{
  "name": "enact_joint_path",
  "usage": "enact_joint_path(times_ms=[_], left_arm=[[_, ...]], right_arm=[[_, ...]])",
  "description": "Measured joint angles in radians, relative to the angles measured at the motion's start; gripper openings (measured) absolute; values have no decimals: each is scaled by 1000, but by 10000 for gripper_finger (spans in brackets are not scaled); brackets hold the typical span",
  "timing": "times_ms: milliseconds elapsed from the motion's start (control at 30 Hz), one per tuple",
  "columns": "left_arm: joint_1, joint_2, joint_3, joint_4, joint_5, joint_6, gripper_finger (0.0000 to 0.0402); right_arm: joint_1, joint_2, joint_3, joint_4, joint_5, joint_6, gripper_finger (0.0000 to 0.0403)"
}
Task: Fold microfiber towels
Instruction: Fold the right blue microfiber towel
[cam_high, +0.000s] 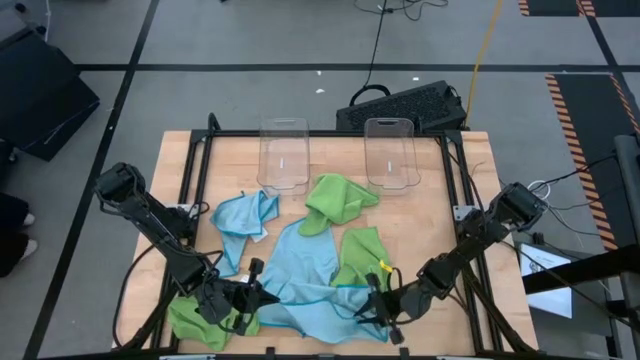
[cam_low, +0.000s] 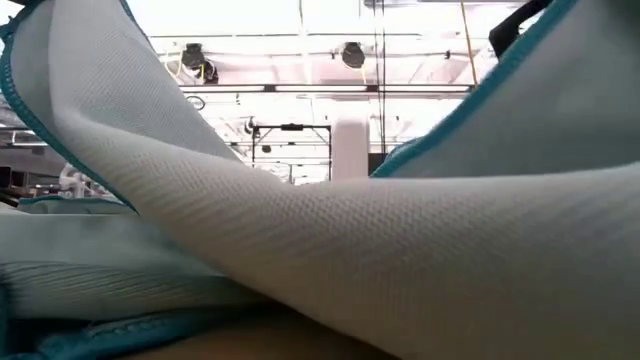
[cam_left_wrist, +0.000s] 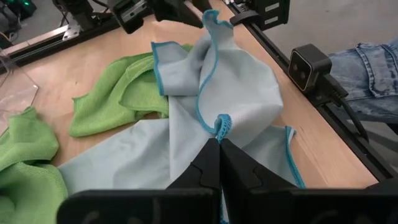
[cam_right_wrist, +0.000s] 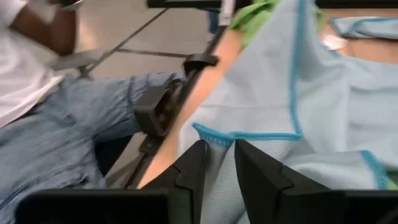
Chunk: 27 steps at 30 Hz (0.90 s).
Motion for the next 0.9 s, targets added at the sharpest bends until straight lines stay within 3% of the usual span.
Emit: enact_joint_path(times_ms=[300, 567, 733, 900], left_arm=[[0, 0, 0, 0, 1, -8, 3], [0, 0, 0, 0, 1, -24, 3], [0, 0, 0, -2, 1, -25, 3], [5, 0, 0, 2, 1, -22, 3]], right_arm=[[-9, 0, 0, -113, 185, 115, 103], [45, -17, 15, -68, 267, 124, 141], [118, 25, 108, -95, 314, 49, 168], [136, 177, 301, -236, 317, 6, 176]])
